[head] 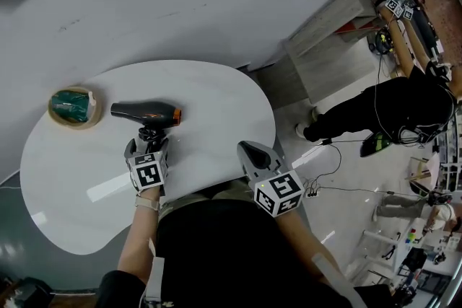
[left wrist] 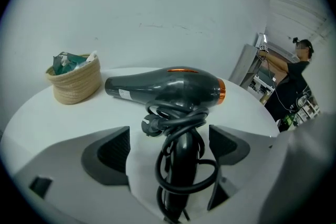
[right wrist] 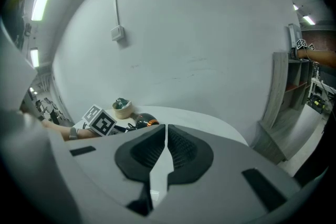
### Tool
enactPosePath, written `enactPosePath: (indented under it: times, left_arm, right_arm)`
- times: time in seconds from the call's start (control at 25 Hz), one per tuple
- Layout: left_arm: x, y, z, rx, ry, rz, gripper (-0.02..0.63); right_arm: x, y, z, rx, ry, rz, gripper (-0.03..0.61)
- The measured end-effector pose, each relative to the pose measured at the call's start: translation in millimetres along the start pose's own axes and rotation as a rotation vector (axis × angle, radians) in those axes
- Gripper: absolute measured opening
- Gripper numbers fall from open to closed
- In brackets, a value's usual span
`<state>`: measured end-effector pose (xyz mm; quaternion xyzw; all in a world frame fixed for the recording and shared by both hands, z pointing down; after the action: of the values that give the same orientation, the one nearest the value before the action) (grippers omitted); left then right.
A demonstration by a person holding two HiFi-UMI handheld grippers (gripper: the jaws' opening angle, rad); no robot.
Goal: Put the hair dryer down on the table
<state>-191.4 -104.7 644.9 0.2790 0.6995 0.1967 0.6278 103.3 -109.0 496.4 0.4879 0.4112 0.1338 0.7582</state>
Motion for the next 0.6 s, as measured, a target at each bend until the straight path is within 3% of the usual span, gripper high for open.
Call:
enactPosePath:
  times: [0.32,0.6]
  left_arm:
    - [27.2,-4.1,8.3,0.047,-0.003,0.036,0.451]
    - [67.0,-14.3,20.3,0.079,-0.054,0.119,0.315]
  right_arm:
    - [-5.5,-8.2,2.6,0.028,-0.083,0.001,0.026]
    - [-7.0,-22.7,6.0,0.063,-0.173,0.004,0.026]
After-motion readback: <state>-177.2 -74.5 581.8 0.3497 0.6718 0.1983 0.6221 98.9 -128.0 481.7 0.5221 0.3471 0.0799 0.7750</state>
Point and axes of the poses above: the fingertips, and each gripper's own axes: x backward along the fingers, z to its right, y out of its underside, the point moved 7 cm from there along x, backward along the fingers, and after that the axes turned 1 degree about x, right-handed, at the moved point
